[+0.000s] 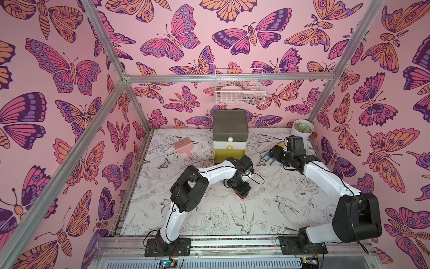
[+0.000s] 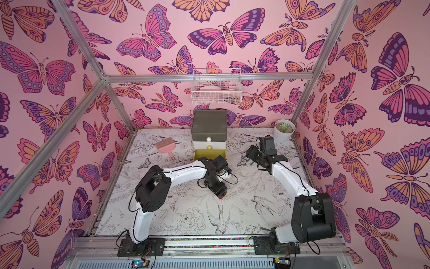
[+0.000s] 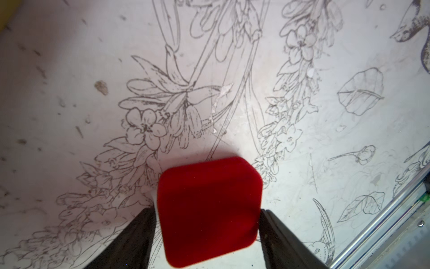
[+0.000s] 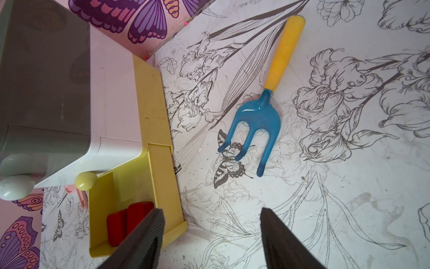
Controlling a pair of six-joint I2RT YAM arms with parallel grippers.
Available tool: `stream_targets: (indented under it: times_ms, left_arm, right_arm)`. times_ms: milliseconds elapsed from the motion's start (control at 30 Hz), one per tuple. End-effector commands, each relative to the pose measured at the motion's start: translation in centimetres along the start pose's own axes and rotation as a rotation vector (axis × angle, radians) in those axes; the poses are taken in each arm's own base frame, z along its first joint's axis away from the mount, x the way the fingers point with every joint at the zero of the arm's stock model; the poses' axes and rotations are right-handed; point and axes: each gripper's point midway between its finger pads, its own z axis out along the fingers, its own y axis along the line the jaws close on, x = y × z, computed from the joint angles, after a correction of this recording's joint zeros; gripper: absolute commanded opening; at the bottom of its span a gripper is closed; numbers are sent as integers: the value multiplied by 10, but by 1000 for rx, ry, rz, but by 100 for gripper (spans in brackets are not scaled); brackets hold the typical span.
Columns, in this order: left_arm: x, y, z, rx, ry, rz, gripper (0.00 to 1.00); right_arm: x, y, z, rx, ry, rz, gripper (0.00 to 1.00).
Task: Place the brooch boxes into the drawer by color
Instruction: Pick up the brooch box from the center of the board, then place the brooch box in the drawer.
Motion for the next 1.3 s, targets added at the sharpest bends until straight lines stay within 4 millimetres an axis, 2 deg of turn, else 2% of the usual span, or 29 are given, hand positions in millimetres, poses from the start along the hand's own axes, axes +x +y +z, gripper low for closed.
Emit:
stream_targets:
  times_ms: [0, 167, 267, 400, 467, 600, 733, 867, 1000, 1100, 1267]
  left_arm:
    - [7, 4, 9, -20, 50, -5, 70]
    - [8, 6, 11, -31, 61, -9, 69]
    - [8, 8, 10, -43, 60, -13, 63]
    - [5, 6, -1, -51, 34, -8, 63]
    - [-1, 1, -14, -42, 5, -4, 63]
    - [-20, -11, -58, -38, -90, 3, 64]
    - [-39, -12, -98, -59, -197, -20, 65]
    - [-55, 12, -125, -133, -283, -115, 66]
    - [-76, 46, -138, -189, -342, -218, 67]
    - [-92, 68, -140, -187, -371, -316, 67]
    - [-109, 88, -130, -97, -377, -432, 66]
  right_arm:
    - [3, -4, 2, 10, 18, -2, 70]
    - [3, -3, 3, 7, 18, 3, 71]
    - [3, -3, 2, 8, 16, 2, 70]
    - [3, -4, 1, 11, 17, 0, 70]
    - [2, -3, 1, 6, 12, 2, 70]
    - [2, -2, 5, -2, 10, 17, 71]
    - [3, -1, 7, -13, 6, 31, 70]
    - [3, -1, 7, -18, 6, 31, 70]
    - [4, -2, 8, -20, 5, 36, 70]
    - [6, -2, 9, -23, 11, 36, 70]
    - [8, -5, 9, -15, 16, 28, 71]
